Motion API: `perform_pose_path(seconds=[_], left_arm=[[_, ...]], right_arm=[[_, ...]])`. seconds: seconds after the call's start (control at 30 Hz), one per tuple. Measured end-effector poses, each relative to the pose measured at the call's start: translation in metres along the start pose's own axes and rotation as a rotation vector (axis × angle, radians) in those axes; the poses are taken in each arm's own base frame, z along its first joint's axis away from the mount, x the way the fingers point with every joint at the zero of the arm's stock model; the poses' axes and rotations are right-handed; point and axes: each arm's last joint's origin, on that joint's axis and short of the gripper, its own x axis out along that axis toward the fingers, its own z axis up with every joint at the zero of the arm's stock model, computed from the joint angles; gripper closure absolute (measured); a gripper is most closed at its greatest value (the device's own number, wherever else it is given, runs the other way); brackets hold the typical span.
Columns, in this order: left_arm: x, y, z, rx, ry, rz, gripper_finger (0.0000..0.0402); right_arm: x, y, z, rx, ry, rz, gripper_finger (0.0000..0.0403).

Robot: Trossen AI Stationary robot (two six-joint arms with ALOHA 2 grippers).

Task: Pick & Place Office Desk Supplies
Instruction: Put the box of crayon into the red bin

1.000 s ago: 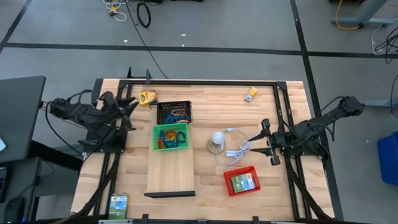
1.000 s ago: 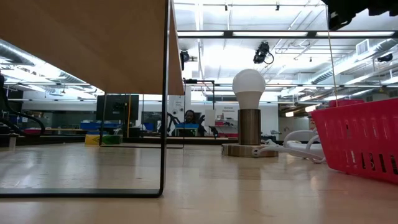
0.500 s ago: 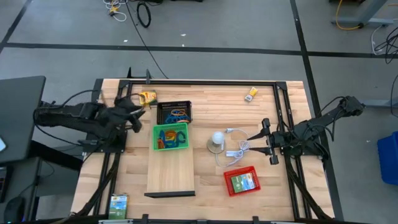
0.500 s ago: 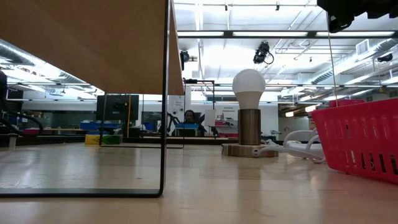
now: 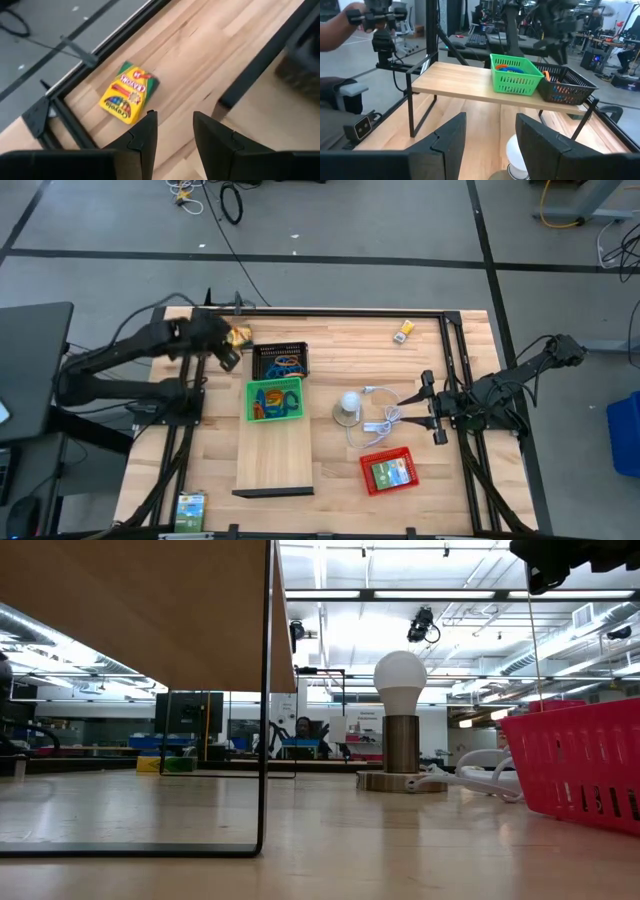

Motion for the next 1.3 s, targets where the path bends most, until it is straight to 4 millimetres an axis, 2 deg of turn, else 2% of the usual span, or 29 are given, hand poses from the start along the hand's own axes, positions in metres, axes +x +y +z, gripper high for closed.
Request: perform_pose_path(seconds=[0.13,0.23,0.37,0.5,0.8,0.93,1.03,1.3], left_arm=[[-0.004,0.024,0.026,0.008,0.062,-0.025,0.027],[0.002,0.047,0.041,0.003,0.154,-0.031,0.027],[0.026,0.079,0.052,-0.026,0.308,-0.118,0.027],[0.069,0.101,0.058,-0.063,0.445,-0.24,0.027],[0.161,0.122,0.064,-0.106,0.691,-0.274,0.027],[0.191,0.129,0.067,-0.108,0.725,-0.258,0.027],[0.208,0.132,0.068,-0.094,0.725,-0.256,0.027],[0.23,0.135,0.067,-0.05,0.711,-0.262,0.0252]], right_arm=[[0.0,0.0,0.0,0.003,0.0,0.014,0.0222],[0.0,0.001,0.0,0.021,-0.001,0.029,0.0222],[0.0,0.001,0.0,0.026,-0.001,0.04,0.0222],[0.0,0.001,0.0,0.026,-0.001,0.04,0.0222],[0.0,0.001,0.0,0.041,-0.001,0.021,0.0222],[0.0,0.0,0.0,0.051,0.0,0.017,0.0222],[0.0,0.0,0.0,0.067,0.0,0.015,0.0222],[0.0,0.0,0.0,0.073,-0.002,-0.012,0.0222]])
